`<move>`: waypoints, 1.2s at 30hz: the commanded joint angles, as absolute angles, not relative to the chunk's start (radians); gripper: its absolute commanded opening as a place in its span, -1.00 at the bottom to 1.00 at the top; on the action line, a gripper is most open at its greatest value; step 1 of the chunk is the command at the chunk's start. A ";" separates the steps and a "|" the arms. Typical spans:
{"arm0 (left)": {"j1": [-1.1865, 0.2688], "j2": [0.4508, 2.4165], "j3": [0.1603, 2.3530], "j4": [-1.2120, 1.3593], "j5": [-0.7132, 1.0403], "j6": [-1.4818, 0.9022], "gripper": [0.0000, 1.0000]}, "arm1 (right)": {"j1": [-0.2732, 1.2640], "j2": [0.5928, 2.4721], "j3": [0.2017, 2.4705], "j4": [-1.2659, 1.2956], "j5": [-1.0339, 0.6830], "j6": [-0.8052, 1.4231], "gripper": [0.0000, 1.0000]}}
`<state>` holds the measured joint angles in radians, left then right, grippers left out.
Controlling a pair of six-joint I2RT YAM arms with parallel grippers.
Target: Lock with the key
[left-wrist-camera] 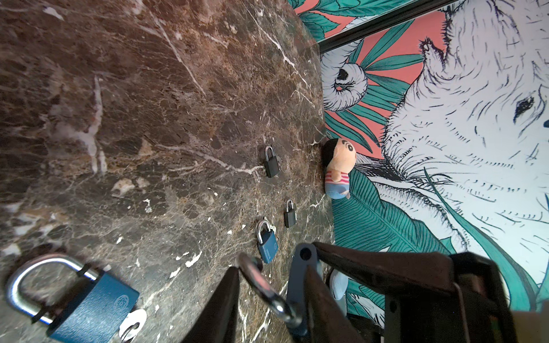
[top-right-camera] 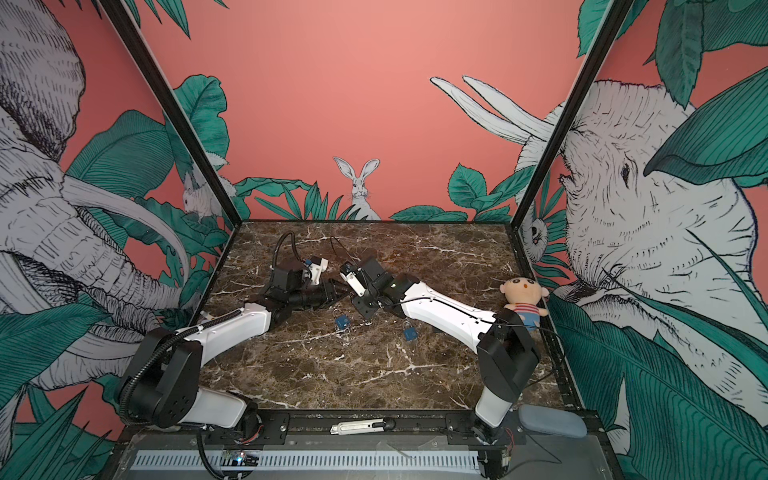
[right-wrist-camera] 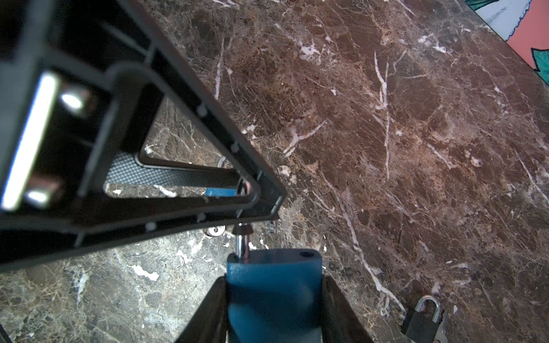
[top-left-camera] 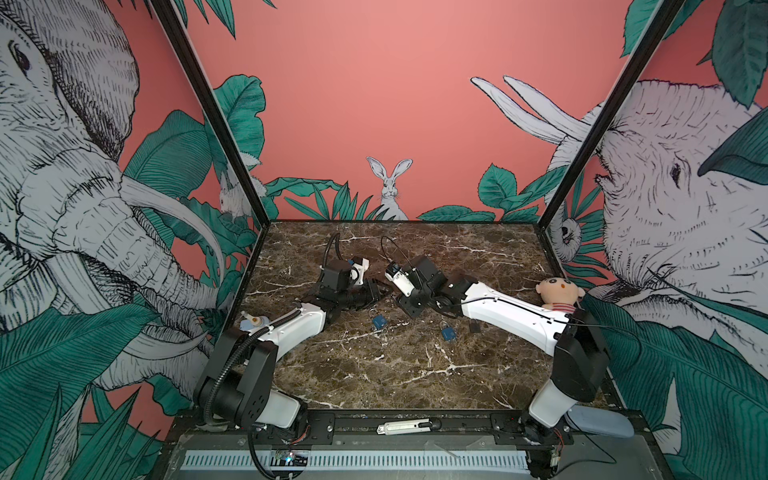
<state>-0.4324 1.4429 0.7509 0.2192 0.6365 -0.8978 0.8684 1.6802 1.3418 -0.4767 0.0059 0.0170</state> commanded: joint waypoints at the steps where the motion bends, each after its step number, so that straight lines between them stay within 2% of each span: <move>1: -0.442 1.447 0.774 0.270 0.656 -0.913 -0.24 | 0.879 1.658 1.383 -0.441 0.021 0.008 -0.73; 13: -0.445 1.460 0.771 0.304 0.668 -0.931 -0.27 | 0.890 1.673 1.404 -0.451 0.034 -0.005 -0.73; 36: -0.449 1.485 0.769 0.345 0.673 -0.954 -0.45 | 0.904 1.675 1.417 -0.468 0.043 -0.023 -0.74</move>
